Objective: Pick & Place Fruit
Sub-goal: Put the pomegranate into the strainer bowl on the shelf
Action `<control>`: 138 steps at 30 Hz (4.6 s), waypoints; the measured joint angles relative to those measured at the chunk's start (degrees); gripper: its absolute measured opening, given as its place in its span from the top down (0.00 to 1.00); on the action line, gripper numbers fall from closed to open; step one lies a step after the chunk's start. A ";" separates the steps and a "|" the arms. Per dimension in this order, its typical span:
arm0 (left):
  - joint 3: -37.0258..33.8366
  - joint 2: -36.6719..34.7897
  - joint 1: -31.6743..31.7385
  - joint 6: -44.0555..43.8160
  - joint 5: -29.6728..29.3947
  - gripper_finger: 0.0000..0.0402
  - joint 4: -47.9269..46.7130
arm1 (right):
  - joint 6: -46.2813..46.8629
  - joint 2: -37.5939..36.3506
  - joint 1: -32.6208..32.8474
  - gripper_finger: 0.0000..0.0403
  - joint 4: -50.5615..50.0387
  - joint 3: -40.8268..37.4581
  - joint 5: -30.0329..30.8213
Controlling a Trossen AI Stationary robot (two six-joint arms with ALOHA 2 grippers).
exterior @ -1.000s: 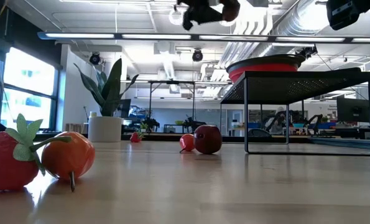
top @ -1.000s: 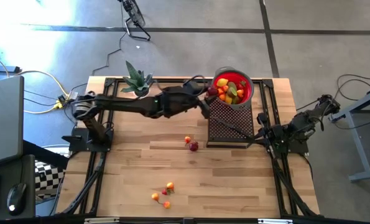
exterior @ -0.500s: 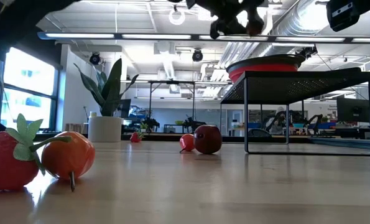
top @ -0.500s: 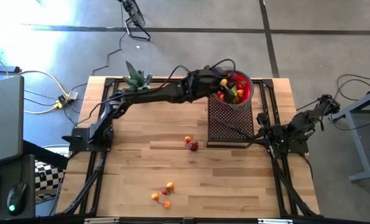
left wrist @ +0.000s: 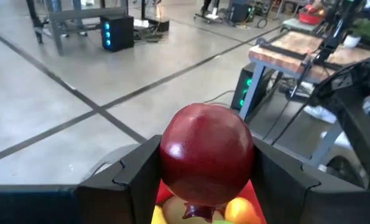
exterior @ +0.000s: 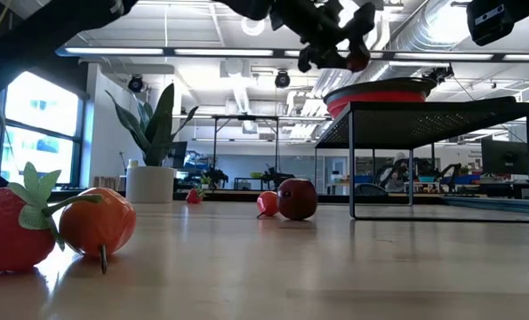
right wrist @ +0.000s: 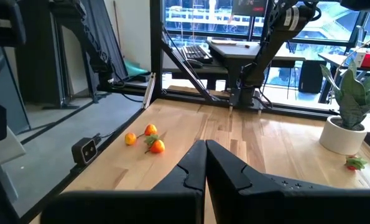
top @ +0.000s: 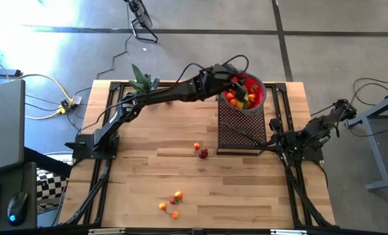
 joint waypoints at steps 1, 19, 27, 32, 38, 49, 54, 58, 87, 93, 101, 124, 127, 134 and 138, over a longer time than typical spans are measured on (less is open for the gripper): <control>-0.02 0.00 0.07 -0.09 -0.01 0.48 -0.46 | 0.00 0.00 0.00 0.99 0.00 0.00 0.00; -0.13 5.64 0.25 -2.14 2.11 0.48 4.06 | 0.20 0.00 0.01 0.99 -1.14 0.00 0.01; -0.13 5.81 0.25 -2.14 2.08 0.48 3.99 | 0.20 0.00 0.01 0.99 -1.25 -0.01 0.01; -0.13 5.81 0.29 -1.61 3.86 0.46 4.19 | 0.20 0.00 0.01 0.99 -1.25 -0.02 -0.01; -0.13 5.81 0.65 -1.50 4.07 0.29 4.13 | 0.13 0.00 0.01 0.99 -1.25 -0.02 -0.01; -0.11 5.38 0.65 -1.39 4.07 0.18 2.63 | 0.02 0.02 -0.01 0.99 -1.99 -0.01 -0.01; -0.11 5.38 0.94 -1.65 4.05 0.18 1.77 | 0.00 0.00 0.01 0.99 -2.01 -0.02 -0.01; -0.11 5.38 0.95 -2.06 5.29 0.18 0.82 | 0.00 0.00 0.00 0.99 -1.99 -0.01 -0.01; -0.11 -0.87 -12.95 16.72 3.37 0.18 -8.40 | 0.15 0.00 0.00 0.99 -0.72 -0.02 0.41; -0.11 -0.87 -13.38 18.11 6.99 0.18 -8.86 | 0.13 0.00 -0.01 0.99 -0.72 -0.02 0.41; -0.11 -0.87 -13.32 18.08 7.01 0.18 -8.60 | 0.08 0.00 0.01 0.99 -0.74 0.00 0.41; -7.97 -0.89 -13.28 10.46 9.68 0.18 5.31 | -1.48 0.00 -0.01 0.99 -0.78 -0.01 4.14; -12.81 -2.64 -13.28 11.38 10.71 0.18 9.84 | -1.46 -0.02 0.00 0.99 -0.76 -0.01 4.19; -31.77 -12.44 -12.61 12.73 19.34 0.18 27.02 | -1.33 0.00 0.01 0.99 -0.50 -0.02 9.25; -45.37 -21.04 -11.39 13.27 21.36 0.18 40.43 | -1.92 0.00 0.00 0.99 1.02 -0.02 11.27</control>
